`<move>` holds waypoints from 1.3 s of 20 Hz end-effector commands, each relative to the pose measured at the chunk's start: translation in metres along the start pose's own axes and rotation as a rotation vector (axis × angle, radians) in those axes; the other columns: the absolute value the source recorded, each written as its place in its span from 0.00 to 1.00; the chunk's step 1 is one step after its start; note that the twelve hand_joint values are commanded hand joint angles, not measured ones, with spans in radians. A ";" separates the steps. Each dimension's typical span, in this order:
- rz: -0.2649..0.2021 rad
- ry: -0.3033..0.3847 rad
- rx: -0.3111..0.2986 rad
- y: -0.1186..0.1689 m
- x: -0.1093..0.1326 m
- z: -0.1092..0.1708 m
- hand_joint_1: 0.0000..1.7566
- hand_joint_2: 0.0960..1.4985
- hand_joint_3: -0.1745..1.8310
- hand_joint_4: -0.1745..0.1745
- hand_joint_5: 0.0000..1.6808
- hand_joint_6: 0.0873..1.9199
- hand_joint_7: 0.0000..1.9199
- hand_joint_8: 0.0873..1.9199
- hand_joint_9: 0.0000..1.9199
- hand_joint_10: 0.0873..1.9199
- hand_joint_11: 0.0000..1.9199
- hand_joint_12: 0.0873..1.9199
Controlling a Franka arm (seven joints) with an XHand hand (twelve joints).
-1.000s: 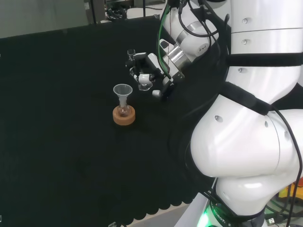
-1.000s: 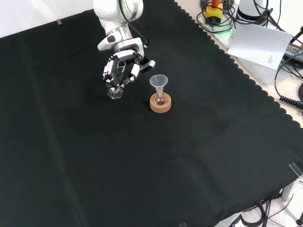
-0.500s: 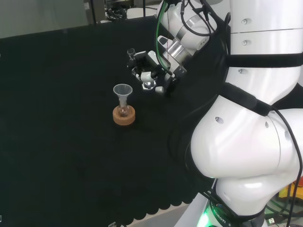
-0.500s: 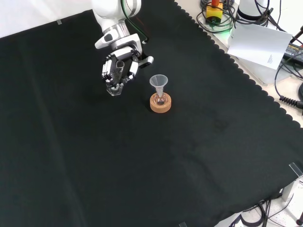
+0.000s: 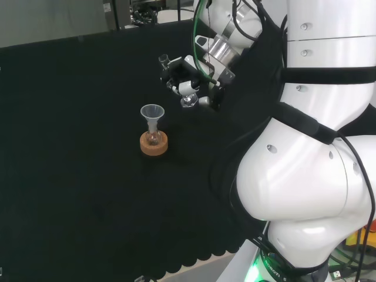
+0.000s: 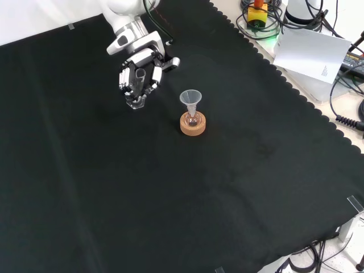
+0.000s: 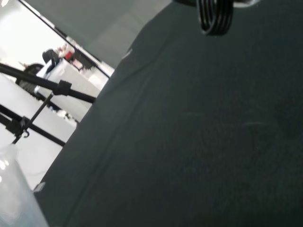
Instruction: Pick up the graduated cylinder.
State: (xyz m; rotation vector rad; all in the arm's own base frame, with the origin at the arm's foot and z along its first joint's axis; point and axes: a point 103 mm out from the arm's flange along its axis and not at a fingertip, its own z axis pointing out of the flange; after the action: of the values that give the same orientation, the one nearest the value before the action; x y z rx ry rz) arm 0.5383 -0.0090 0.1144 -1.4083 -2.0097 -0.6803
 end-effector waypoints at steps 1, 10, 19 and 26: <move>0.039 0.006 0.099 -0.008 0.002 -0.027 0.82 0.59 0.44 0.17 0.55 0.42 0.43 0.35 0.57 0.19 0.50 0.44; 0.063 -0.016 0.215 -0.031 0.020 -0.046 0.82 0.58 0.44 0.18 0.53 0.42 0.42 0.36 0.57 0.19 0.50 0.44; 0.096 -0.122 0.299 -0.070 0.059 -0.057 0.83 0.58 0.45 0.20 0.53 0.42 0.41 0.37 0.56 0.20 0.51 0.44; 0.140 -0.170 0.369 -0.106 0.089 -0.055 0.83 0.58 0.45 0.21 0.53 0.42 0.41 0.38 0.57 0.20 0.51 0.44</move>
State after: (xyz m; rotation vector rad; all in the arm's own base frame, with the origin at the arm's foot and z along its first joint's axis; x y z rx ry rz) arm 0.4606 -0.0293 0.1972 -1.3816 -2.0152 -0.2547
